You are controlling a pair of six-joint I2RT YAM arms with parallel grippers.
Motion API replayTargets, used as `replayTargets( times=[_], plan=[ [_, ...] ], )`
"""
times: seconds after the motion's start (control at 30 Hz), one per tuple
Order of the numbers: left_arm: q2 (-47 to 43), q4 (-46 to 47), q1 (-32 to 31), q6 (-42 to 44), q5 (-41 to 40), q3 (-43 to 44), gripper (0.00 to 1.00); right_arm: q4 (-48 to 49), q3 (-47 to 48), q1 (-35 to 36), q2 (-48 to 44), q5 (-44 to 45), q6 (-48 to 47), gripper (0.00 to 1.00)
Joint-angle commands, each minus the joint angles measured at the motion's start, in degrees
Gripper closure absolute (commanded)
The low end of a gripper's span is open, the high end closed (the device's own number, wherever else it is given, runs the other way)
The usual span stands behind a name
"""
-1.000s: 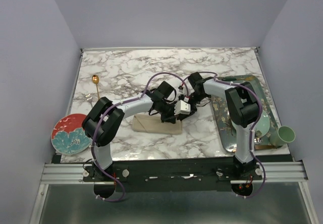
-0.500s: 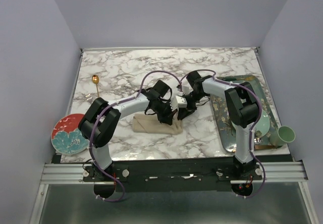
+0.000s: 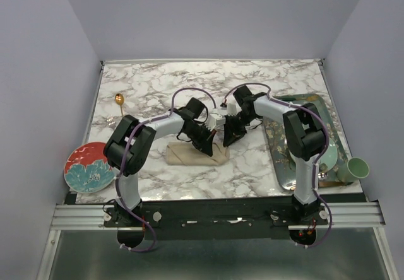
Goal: Fold the napkin into a case and place the utensils inside
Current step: Stuff the top corner of the smaller-rectangle-folded napkin into the folded napkin.
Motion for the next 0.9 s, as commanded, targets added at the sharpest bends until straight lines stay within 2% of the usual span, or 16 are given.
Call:
replayTargets(
  times=[0.0,0.13,0.23,0.47,0.6,0.7,0.87],
  plan=[
    [3.4,0.6,0.2,-5.1,2.2,1.3,1.0,4.7,-1.8,-0.1,-6.1,3.9,-2.6,0.71],
    [5.0,1.9,1.0,-7.8,3.4,1.9,1.0,8.3,-5.7,0.4,-11.0,3.5,-1.2,0.81],
    [5.7,2.3,1.5,-8.8,3.8,1.9,1.0,12.1,-9.0,1.2,-14.3,3.6,-0.5,0.83],
    [7.4,2.6,2.9,-10.9,5.4,1.7,1.0,17.0,-12.4,5.1,-16.4,8.3,-2.6,0.83],
    [8.6,2.8,4.0,-12.0,6.5,1.7,1.0,23.6,-17.0,7.7,-18.9,13.1,-4.8,0.82],
    [9.5,2.9,4.9,-12.8,6.9,1.7,1.0,27.7,-20.8,9.0,-20.4,15.5,-6.0,0.8],
    [10.7,3.0,5.5,-13.0,7.4,1.8,1.0,29.7,-21.9,10.5,-20.4,18.3,-6.3,0.77]
  ],
)
